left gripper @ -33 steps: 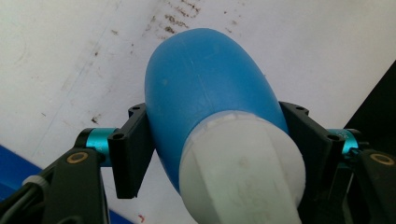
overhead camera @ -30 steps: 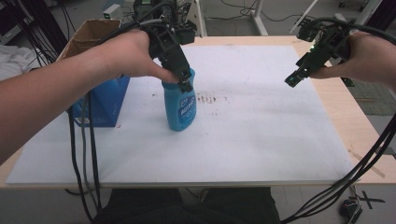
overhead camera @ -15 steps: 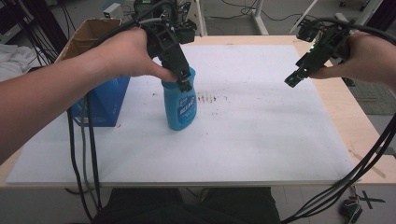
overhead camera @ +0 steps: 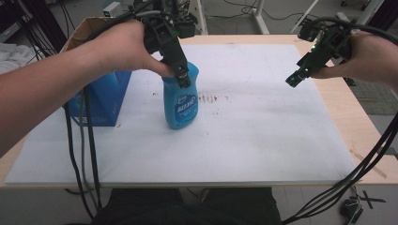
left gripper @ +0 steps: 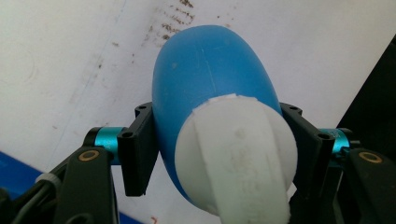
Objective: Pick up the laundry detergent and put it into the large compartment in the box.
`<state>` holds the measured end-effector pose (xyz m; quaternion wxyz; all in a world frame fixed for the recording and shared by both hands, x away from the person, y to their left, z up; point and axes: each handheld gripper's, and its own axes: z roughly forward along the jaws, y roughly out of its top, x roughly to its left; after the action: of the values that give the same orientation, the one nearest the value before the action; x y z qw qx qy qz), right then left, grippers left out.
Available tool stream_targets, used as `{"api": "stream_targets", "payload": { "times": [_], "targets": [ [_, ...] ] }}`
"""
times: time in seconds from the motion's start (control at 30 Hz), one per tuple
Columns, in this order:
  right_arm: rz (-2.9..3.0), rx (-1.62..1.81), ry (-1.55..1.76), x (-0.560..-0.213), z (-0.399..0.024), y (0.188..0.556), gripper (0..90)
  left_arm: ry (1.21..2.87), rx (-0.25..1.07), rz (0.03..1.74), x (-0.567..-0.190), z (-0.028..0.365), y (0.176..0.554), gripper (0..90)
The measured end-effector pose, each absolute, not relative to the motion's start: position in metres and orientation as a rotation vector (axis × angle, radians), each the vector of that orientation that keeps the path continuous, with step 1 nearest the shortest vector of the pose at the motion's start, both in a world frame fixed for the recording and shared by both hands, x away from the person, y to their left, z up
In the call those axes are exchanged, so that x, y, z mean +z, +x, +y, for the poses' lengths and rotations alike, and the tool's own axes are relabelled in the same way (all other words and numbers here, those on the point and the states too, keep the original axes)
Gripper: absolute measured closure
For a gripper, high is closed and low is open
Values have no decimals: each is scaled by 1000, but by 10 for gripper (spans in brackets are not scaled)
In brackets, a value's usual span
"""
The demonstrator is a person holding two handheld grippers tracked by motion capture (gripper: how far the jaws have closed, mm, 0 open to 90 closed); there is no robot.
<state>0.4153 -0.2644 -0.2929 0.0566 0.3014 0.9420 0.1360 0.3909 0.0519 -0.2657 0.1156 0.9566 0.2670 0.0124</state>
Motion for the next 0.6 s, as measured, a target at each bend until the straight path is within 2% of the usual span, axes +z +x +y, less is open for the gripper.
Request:
{"api": "stream_targets", "payload": {
  "times": [0.23, 0.6],
  "targets": [
    [2855, 418, 912, -292, -265, 415, 219, 2799, 46, 782, -251, 58, 393, 357],
    [2852, 424, 910, -290, -265, 414, 220, 2761, 76, 827, -202, 78, 398, 360]
  ]
}}
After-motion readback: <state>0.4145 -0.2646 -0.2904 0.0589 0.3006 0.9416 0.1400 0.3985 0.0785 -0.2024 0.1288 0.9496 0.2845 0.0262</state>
